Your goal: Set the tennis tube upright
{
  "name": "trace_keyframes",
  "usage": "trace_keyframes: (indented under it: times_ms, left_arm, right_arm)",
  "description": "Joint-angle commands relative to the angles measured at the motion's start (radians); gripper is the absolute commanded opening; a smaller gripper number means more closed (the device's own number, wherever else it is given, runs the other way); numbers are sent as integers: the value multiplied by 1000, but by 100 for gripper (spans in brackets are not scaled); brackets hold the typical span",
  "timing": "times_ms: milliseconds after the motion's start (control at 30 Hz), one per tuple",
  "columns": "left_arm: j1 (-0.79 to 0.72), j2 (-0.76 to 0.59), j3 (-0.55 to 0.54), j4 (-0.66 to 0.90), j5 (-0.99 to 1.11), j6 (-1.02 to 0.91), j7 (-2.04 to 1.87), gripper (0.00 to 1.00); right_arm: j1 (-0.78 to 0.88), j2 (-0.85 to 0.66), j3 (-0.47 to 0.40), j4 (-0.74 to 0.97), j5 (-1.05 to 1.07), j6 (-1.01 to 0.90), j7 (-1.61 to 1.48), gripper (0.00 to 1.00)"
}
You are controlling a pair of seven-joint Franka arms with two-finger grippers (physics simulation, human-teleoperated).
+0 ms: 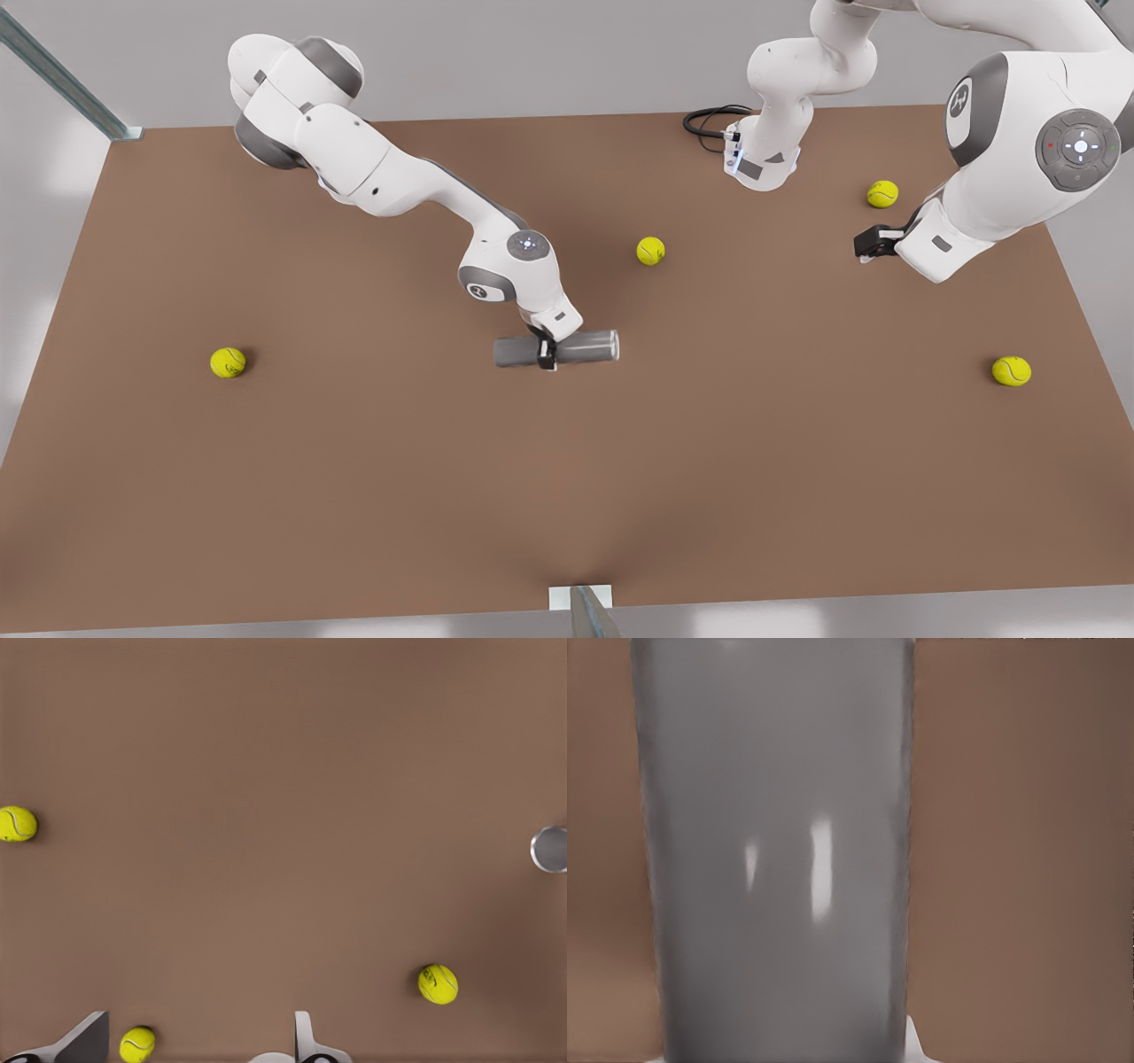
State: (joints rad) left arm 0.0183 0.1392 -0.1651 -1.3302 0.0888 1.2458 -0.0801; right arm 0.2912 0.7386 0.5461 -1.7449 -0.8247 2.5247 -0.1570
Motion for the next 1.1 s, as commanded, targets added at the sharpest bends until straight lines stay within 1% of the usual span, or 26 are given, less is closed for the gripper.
trace_keyframes:
  times_ms: [0,100,133,333,400,433,500,533,567,600,633,667,700,733,767,800,833,867,933,967,1000,1033,1067]
  left_arm:
    - [0,-1,-1,0,0,1,0,100]
    - [0,-1,-1,0,0,1,0,100]
    - [0,-1,-1,0,0,1,0,100]
    - [-6,0,-2,2,-6,0,-14,100]
    - [-18,5,-11,0,-3,1,-17,100]
    - [-20,16,-14,0,-4,3,-14,100]
    - [-35,36,-20,-1,-12,8,-3,100]
    - [-37,49,-48,-11,-21,32,-4,100]
    - [-46,76,-79,-11,-23,52,-7,100]
    - [-81,85,-77,-47,-30,116,-10,100]
    - [-130,91,-56,-67,-113,167,-15,100]
    - [-195,117,39,-87,-265,224,-14,100]
    - [-238,167,99,-158,-432,343,5,100]
    - [-227,249,102,-170,-523,425,62,100]
    - [-215,293,104,-190,-592,497,137,100]
    - [-215,329,104,-188,-635,517,148,100]
    - [-216,365,104,-175,-633,517,146,100]
    - [-201,424,99,-147,-633,518,183,100]
    - [-184,511,101,-138,-791,612,295,100]
    - [-186,516,95,-144,-836,667,293,100]
    - [-182,536,96,-150,-974,684,290,100]
    - [-181,568,96,-152,-1050,692,269,100]
    - [-186,576,96,-150,-1067,707,283,100]
  right_arm:
    - [0,10,0,2,-47,2,-111,74]
    - [8,41,-1,2,-59,29,-102,78]
    - [22,41,-14,2,-57,29,-95,100]
    - [9,22,-6,16,-44,25,-93,100]
    - [9,-42,12,-4,-10,11,-93,100]
    - [-27,-76,61,-41,-1,8,-52,100]
    - [-239,-85,337,-48,-1,-205,-12,100]
    - [-336,-84,454,-47,-1,-294,-12,100]
    - [-431,-84,551,-45,1,-365,-12,100]
    - [-532,-82,647,-41,33,-451,-12,100]
    - [-641,-82,741,-38,36,-546,-10,100]
    - [-739,-80,801,-38,59,-592,-10,100]
    - [-859,-80,862,-36,113,-658,2,100]
    - [-948,-80,902,-36,116,-701,16,100]
    - [-1049,-77,934,-36,116,-736,14,100]
    - [-1132,-77,959,-34,116,-771,22,100]
    - [-1193,-77,959,-33,116,-773,24,100]
    - [-1215,-76,956,-28,116,-777,22,100]
    - [-1204,-76,953,-28,116,-784,25,100]
    - [-1199,-76,951,-28,116,-782,25,100]
    - [-1190,-73,950,-30,117,-777,48,100]
    - [-1189,-73,950,-30,117,-773,51,100]
    - [-1173,-71,947,-30,119,-770,53,100]
